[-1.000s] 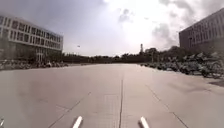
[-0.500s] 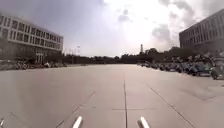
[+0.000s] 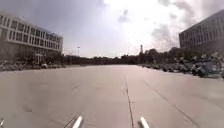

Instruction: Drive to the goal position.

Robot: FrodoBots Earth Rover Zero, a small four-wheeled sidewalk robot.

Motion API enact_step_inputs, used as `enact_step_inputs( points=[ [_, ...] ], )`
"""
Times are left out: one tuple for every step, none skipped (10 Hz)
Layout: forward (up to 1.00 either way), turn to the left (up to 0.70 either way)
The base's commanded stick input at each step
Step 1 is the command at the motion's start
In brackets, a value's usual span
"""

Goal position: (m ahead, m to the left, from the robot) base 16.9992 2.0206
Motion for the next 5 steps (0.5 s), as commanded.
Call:
enact_step_inputs(
  points=[
    [1.0, 0.05],
    [1.0, -0.02],
    [1.0, -0.38],
    [1.0, -0.38],
    [1.0, -0.25]
  ],
)
